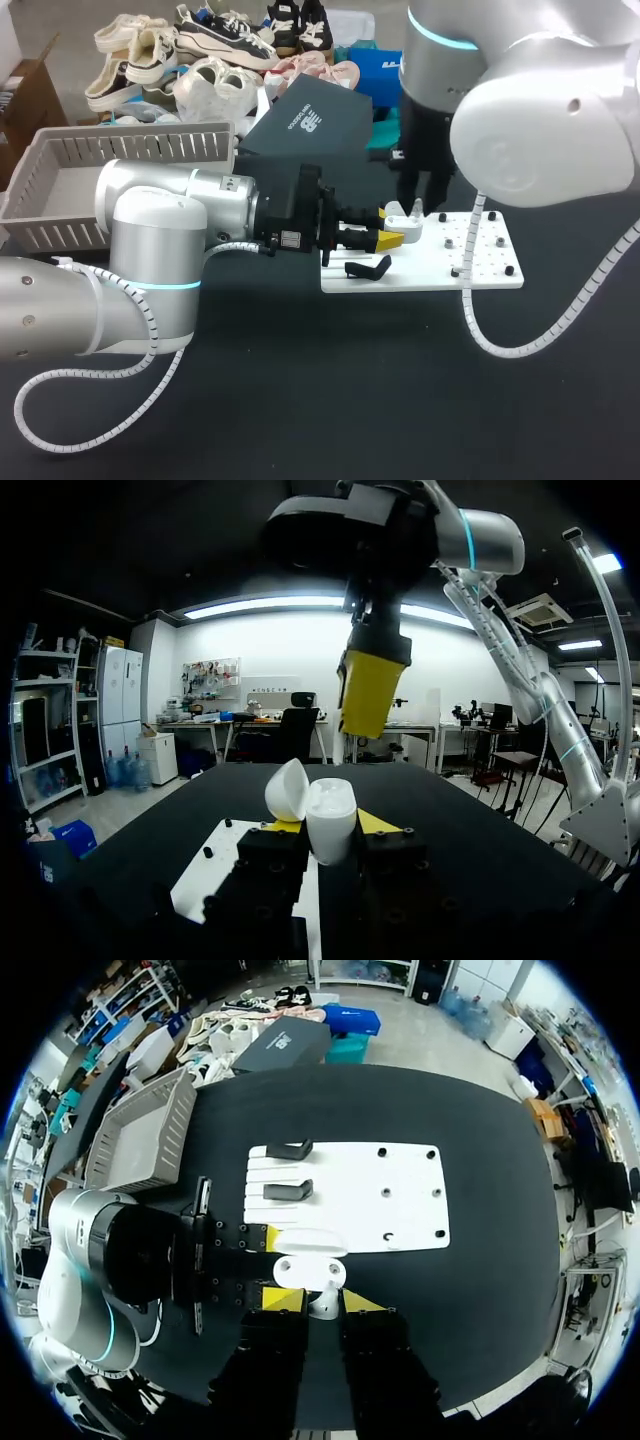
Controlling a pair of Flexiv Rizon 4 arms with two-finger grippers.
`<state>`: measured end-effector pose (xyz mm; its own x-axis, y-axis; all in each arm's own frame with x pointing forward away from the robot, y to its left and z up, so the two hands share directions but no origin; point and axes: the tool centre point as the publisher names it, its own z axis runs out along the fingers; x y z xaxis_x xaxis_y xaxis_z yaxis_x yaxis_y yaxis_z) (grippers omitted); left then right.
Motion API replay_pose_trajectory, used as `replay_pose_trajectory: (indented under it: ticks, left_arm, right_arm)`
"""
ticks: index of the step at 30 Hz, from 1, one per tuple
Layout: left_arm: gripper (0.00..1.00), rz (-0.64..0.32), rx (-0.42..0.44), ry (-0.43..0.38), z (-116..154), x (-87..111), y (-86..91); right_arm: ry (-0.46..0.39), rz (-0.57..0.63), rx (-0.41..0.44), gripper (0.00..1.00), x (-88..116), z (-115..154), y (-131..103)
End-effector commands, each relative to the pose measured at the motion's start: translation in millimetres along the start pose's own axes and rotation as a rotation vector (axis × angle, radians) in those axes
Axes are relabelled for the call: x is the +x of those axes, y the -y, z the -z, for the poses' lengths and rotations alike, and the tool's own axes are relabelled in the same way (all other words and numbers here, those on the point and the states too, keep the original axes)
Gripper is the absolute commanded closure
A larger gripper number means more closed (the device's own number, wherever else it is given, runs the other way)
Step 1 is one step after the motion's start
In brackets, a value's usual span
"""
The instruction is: Pick up each earbud case from the left stands, insert the matching earbuds, close the lid, and place the case in the box.
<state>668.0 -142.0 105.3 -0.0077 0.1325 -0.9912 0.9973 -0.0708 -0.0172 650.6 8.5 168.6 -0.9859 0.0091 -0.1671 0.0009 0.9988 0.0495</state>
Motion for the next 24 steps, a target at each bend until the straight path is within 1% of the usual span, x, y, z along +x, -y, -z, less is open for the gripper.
replay_pose_trajectory:
  ticks: [1, 8, 10, 15, 24]
  left_arm:
    - [1.00, -0.001, 0.000, 0.000, -0.5, 0.5, -0.3]
    - [1.00, -0.001, 0.000, 0.000, -0.5, 0.5, -0.3]
    - [1.00, -0.001, 0.000, 0.000, -0.5, 0.5, -0.3]
    - [1.00, -0.001, 0.000, 0.000, -0.5, 0.5, -0.3]
    - [1.00, -0.001, 0.000, 0.000, -0.5, 0.5, -0.3]
  right_arm:
    - [0.002, -0.002, 0.011, 1.00, -1.7, -1.2, -2.0]
    - [-0.012, -0.024, 0.024, 1.00, -1.6, -3.4, 1.3]
    - [-0.034, -0.041, 0.014, 1.00, -2.3, -3.0, 2.6]
    - [-0.030, -0.079, 0.024, 1.00, -3.1, 0.6, 5.9]
    - [-0.030, -0.079, 0.024, 1.00, -3.1, 0.6, 5.9]
